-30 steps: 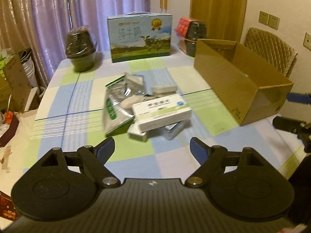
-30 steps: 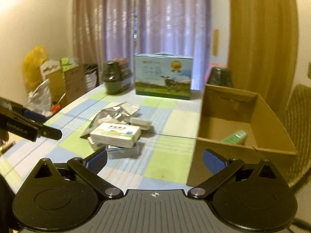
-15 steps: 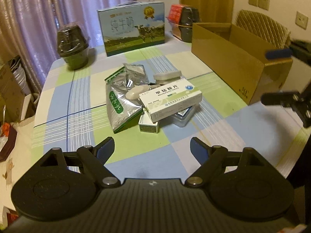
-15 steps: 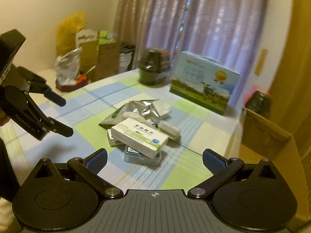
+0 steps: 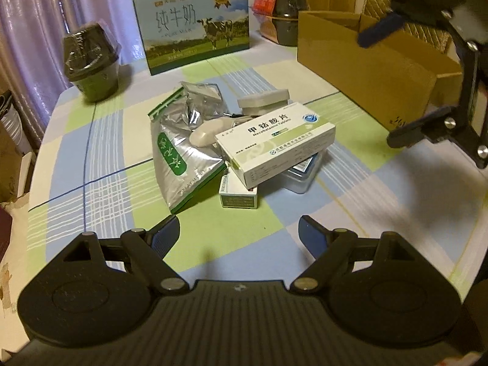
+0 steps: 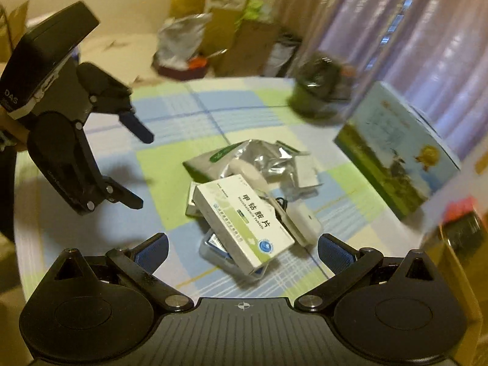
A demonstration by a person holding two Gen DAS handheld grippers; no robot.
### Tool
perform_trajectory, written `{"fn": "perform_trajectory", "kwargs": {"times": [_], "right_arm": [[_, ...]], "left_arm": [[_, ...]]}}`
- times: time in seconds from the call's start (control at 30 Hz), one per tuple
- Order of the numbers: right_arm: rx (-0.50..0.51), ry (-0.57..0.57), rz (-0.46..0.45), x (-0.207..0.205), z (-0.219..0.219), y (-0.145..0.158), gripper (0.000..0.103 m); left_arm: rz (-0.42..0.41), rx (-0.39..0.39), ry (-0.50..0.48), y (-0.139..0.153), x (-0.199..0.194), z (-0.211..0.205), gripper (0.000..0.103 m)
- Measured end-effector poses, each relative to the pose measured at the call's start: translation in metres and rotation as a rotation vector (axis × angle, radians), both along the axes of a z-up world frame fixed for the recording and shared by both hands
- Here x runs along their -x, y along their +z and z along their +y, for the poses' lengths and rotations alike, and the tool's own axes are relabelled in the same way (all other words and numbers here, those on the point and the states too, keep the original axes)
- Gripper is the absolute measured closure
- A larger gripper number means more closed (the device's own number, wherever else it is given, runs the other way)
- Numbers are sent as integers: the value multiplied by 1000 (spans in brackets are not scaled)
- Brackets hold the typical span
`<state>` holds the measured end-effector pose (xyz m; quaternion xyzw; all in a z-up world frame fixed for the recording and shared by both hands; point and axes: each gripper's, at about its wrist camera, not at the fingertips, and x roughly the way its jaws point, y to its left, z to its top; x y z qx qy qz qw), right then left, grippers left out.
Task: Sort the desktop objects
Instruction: 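Move both tools back over the pile of items on the table, then grasp the white vitamin A cream box with the left tool while the right tool grasps the Mecobalamin box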
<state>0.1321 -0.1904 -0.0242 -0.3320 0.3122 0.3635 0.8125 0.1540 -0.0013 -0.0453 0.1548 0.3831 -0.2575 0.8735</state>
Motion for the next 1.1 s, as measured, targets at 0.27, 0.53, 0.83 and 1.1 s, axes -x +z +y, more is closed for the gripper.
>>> {"fn": "perform_trajectory", "kwargs": {"times": [0.27, 0.53, 0.83, 1.1], "right_arm": [[149, 120, 119, -53, 22, -25, 3], [240, 206, 198, -90, 42, -51, 20], [242, 202, 285, -119, 51, -65, 26], [220, 187, 314, -129, 53, -66, 26]], "left_arm": [[23, 11, -17, -25, -27, -9, 26], [53, 44, -9, -40, -49, -10, 33], [85, 84, -13, -49, -61, -15, 50], [75, 82, -14, -51, -64, -18, 61]]}}
